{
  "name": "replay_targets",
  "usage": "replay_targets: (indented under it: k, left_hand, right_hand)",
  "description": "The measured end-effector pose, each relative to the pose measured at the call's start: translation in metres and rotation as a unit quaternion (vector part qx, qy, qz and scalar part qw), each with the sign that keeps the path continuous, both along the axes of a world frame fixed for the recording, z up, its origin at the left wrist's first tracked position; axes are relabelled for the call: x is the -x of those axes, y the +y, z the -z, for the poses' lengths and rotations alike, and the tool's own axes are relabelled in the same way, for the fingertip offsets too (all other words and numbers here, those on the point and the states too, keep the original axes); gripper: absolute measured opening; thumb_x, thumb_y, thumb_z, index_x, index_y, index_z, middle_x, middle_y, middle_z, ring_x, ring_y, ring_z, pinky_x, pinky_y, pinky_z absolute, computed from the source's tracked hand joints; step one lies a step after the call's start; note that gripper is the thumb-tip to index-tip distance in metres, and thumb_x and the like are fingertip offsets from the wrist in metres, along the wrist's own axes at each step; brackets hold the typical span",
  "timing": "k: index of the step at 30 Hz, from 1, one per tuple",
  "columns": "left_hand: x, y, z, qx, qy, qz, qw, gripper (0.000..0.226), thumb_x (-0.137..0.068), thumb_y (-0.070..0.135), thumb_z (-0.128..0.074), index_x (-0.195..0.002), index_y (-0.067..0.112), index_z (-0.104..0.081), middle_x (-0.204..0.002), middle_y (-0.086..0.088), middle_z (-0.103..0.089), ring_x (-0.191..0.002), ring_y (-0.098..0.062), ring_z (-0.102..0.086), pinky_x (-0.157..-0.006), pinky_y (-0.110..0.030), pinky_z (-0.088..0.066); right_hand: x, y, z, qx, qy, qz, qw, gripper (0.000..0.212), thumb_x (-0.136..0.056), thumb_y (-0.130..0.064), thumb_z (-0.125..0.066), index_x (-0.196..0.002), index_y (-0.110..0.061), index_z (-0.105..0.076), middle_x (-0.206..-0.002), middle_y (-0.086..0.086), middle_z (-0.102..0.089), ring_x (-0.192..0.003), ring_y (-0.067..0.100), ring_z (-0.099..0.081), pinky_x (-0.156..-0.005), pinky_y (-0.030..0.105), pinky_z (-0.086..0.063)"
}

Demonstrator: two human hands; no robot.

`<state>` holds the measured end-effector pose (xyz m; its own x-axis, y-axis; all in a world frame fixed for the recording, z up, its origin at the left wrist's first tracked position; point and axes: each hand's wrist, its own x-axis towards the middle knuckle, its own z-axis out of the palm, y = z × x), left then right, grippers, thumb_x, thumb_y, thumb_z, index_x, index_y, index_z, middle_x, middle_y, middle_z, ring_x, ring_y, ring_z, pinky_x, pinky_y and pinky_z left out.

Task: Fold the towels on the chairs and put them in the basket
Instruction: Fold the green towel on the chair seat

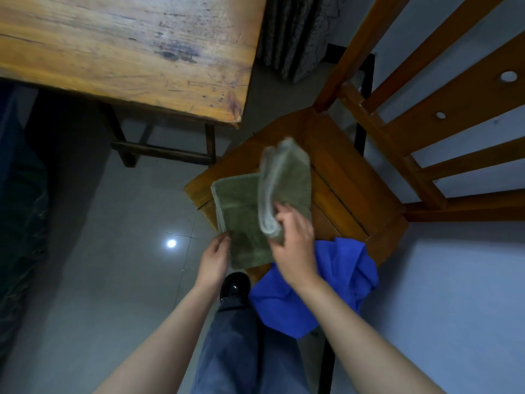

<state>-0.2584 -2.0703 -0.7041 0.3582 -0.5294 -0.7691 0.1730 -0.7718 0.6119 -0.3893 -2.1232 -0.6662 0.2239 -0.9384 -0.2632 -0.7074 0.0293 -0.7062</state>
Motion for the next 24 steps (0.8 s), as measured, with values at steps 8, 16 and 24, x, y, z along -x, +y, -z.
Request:
replay_targets:
  k: [8, 16, 24]
  left_hand:
    - [-0.010, -0.002, 0.005, -0.041, 0.058, -0.042, 0.997, 0.047, -0.097, 0.053, -0.017, -0.101, 0.032, -0.059, -0.109, 0.000, -0.063, -0.107, -0.020, -0.055, -0.090, -0.035, -0.036]
    - [-0.016, -0.005, 0.007, -0.032, 0.115, -0.060, 0.991, 0.042, -0.092, 0.060, -0.030, -0.096, 0.034, -0.063, -0.094, 0.009, -0.071, -0.090, -0.009, -0.065, -0.072, -0.029, -0.048]
    - [-0.009, -0.024, -0.004, -0.029, -0.047, -0.062, 0.997, 0.013, -0.087, 0.015, -0.060, -0.079, 0.005, -0.062, -0.081, -0.009, -0.065, -0.077, -0.025, -0.062, -0.062, -0.029, -0.053]
  right_hand:
    - [-0.037, 0.021, 0.038, -0.068, 0.073, -0.168, 0.981, 0.034, -0.090, -0.019, -0.052, -0.124, -0.014, -0.045, -0.142, 0.003, -0.044, -0.141, 0.016, -0.019, -0.115, 0.040, -0.001]
    - [-0.015, 0.013, 0.025, -0.033, 0.049, -0.358, 0.932, 0.038, -0.090, -0.015, -0.051, -0.126, -0.007, -0.046, -0.149, 0.006, -0.036, -0.141, 0.021, -0.021, -0.116, 0.035, -0.007]
    - [0.010, 0.030, 0.024, 0.057, 0.266, -0.117, 0.955, 0.087, -0.036, -0.022, -0.093, -0.117, -0.010, -0.062, -0.131, 0.021, -0.054, -0.123, 0.039, -0.050, -0.096, 0.053, -0.042]
